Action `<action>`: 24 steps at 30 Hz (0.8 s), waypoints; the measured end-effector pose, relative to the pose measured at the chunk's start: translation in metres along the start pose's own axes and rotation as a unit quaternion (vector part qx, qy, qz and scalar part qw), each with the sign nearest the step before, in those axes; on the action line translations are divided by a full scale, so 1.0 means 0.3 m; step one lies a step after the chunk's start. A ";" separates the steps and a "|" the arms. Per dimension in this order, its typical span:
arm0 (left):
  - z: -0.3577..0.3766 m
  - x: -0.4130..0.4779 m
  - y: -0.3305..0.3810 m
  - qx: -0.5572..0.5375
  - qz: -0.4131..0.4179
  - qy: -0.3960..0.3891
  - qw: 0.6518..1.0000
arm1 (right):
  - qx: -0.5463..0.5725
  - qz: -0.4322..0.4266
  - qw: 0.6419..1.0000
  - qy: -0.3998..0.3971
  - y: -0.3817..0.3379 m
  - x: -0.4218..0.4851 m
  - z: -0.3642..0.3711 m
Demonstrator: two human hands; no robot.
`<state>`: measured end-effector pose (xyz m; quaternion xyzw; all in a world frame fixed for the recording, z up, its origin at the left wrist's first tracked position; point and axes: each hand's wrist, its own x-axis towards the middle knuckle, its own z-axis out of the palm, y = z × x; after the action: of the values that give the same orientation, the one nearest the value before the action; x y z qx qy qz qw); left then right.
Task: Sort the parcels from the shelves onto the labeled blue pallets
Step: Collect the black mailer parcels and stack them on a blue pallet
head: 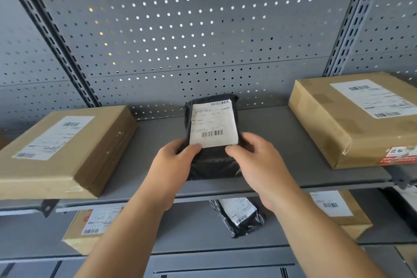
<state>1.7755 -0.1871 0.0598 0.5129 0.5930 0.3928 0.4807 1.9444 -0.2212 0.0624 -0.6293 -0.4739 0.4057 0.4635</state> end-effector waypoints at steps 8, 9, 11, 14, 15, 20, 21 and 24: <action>-0.030 -0.079 0.044 -0.139 0.024 0.067 0.988 | 0.083 -0.063 0.993 -0.054 -0.043 0.008 0.001; -0.043 -0.090 0.045 -0.143 0.024 0.080 0.986 | 0.082 -0.070 0.992 -0.066 -0.050 0.008 0.011; -0.076 -0.115 0.043 -0.150 0.025 0.106 0.983 | 0.082 -0.081 0.989 -0.092 -0.064 0.006 0.036; -0.135 -0.155 0.041 -0.160 0.029 0.140 0.977 | 0.097 -0.099 0.982 -0.131 -0.091 -0.002 0.084; -0.158 -0.168 0.038 -0.164 0.030 0.151 0.974 | 0.106 -0.103 0.978 -0.145 -0.101 -0.006 0.105; -0.304 -0.248 0.019 -0.198 0.031 0.209 0.957 | 0.125 -0.123 0.963 -0.204 -0.159 -0.050 0.251; -0.340 -0.266 0.013 -0.202 0.033 0.222 0.953 | 0.121 -0.131 0.961 -0.213 -0.173 -0.063 0.288; -0.461 -0.326 -0.005 -0.207 0.039 0.249 0.945 | 0.114 -0.152 0.952 -0.238 -0.219 -0.109 0.410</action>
<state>1.6418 -0.2801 0.1064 0.3106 0.5792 0.6401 0.3978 1.8060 -0.2206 0.0987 -0.3779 -0.6114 0.5195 0.4621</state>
